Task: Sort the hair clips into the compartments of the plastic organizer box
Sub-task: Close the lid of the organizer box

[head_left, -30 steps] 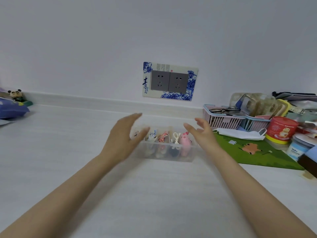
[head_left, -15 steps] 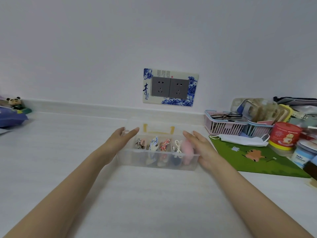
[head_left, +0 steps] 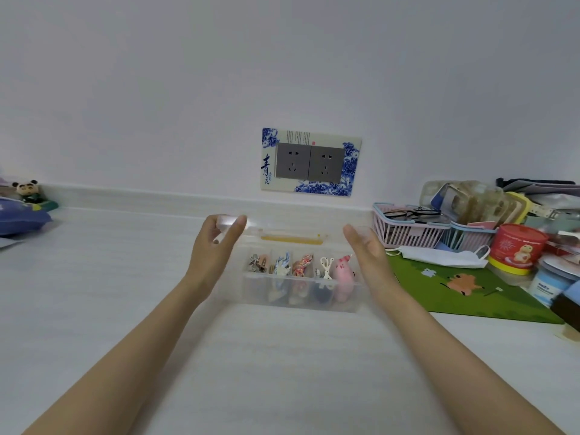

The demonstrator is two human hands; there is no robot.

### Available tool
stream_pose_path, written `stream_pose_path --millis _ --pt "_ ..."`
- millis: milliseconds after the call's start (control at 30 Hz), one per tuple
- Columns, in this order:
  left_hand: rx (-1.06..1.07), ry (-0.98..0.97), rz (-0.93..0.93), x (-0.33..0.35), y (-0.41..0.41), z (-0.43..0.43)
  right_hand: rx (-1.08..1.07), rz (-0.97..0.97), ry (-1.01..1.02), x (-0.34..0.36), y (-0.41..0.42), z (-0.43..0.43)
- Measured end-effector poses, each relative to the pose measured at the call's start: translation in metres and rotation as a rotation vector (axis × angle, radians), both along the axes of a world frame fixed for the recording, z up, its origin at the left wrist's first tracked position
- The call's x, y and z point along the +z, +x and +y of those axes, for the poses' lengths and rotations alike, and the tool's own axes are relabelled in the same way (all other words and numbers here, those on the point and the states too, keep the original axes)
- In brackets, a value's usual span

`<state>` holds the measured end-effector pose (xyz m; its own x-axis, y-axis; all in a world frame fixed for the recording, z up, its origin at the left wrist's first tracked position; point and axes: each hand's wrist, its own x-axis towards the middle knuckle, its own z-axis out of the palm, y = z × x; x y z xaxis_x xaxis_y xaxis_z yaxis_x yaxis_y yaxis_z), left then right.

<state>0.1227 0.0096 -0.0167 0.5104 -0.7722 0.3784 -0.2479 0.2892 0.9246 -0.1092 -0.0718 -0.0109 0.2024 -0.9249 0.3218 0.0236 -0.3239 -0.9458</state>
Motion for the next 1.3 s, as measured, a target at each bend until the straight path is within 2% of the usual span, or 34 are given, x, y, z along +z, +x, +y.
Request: stream_pose_path --millis 167,233,333,433,600,667,700,800,833,933,1133,1300 --pt "-0.015 0.032 -0.162 -0.007 0.000 0.011 0.027 0.066 0.017 -0.020 -0.008 0.004" --pt "-0.036 0.099 -0.221 -0.012 0.004 0.013 0.094 0.073 0.100 -0.022 -0.010 0.011" --pt "-0.118 0.218 -0.166 -0.011 0.006 0.018 0.167 0.136 0.172 -0.017 -0.016 0.018" --pt "-0.157 0.254 -0.139 -0.011 0.006 0.019 0.195 0.141 0.204 -0.016 -0.021 0.016" --pt "-0.136 0.294 -0.207 -0.010 0.005 0.021 0.158 0.235 0.147 -0.012 -0.016 0.025" --pt "-0.050 0.260 -0.381 -0.014 0.005 0.022 0.088 0.358 0.069 -0.013 -0.017 0.023" --pt "0.003 0.245 -0.549 -0.015 0.004 0.024 0.010 0.487 -0.064 -0.016 -0.018 0.023" --pt "0.078 0.205 -1.037 -0.017 -0.004 0.025 -0.244 1.014 -0.741 -0.024 -0.012 0.032" --pt "0.071 0.218 -1.135 -0.018 -0.007 0.025 -0.216 1.106 -0.821 -0.027 -0.007 0.038" --pt "0.076 0.285 -1.248 -0.026 -0.009 0.023 -0.167 1.210 -0.841 -0.046 0.000 0.044" --pt "0.073 0.326 -1.266 -0.028 -0.011 -0.001 -0.203 1.269 -0.861 -0.047 -0.005 0.024" --pt "0.041 0.379 -1.248 -0.023 -0.028 -0.050 -0.166 1.321 -0.768 -0.041 -0.018 -0.019"
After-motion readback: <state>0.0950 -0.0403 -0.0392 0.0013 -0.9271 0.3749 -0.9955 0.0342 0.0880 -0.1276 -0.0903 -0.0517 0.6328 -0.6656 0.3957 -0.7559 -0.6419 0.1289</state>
